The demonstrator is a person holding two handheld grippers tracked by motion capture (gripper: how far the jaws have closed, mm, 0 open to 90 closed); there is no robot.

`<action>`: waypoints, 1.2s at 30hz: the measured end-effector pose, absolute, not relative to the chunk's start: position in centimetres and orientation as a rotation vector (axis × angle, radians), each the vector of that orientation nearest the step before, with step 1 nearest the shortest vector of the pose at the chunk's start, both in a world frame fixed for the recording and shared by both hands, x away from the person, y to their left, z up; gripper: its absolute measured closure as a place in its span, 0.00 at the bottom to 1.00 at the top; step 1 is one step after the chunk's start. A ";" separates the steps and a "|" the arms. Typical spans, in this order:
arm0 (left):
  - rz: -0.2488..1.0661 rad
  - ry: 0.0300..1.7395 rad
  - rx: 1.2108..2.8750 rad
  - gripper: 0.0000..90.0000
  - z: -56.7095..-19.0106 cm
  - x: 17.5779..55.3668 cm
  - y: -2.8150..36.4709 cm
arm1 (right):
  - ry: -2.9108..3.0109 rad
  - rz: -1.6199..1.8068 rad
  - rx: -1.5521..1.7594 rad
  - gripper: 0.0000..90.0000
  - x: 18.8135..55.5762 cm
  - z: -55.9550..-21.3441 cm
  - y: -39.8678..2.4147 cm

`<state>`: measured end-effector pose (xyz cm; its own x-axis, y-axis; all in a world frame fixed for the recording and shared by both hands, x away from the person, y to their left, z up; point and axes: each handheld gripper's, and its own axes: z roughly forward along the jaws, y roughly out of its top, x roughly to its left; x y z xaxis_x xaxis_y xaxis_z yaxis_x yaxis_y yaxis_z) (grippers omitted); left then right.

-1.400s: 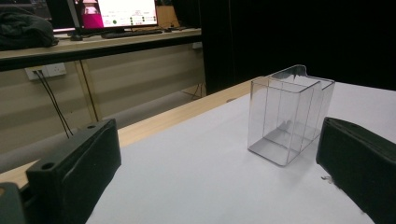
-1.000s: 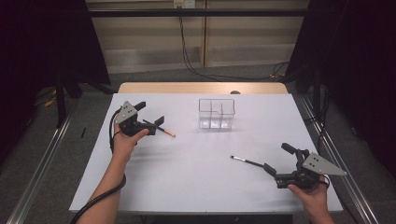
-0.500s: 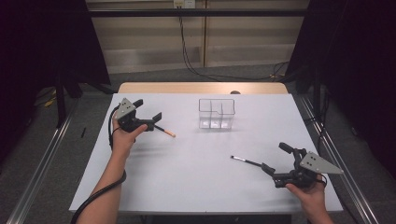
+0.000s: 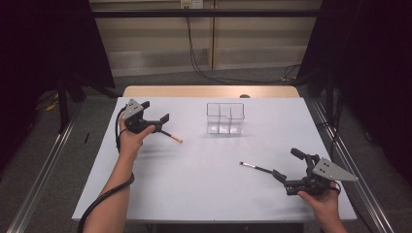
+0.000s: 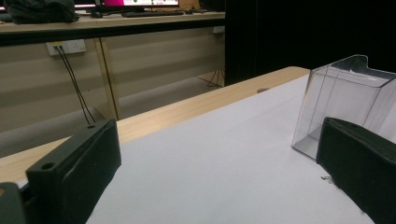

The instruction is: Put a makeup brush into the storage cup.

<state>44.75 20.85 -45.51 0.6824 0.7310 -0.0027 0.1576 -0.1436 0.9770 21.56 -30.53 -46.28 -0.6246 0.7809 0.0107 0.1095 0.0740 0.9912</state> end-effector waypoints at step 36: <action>0.445 0.737 1.978 0.00 -44.8 47.4 18.7 | 1.816 1.590 0.876 0.00 21.2 -46.3 -30.8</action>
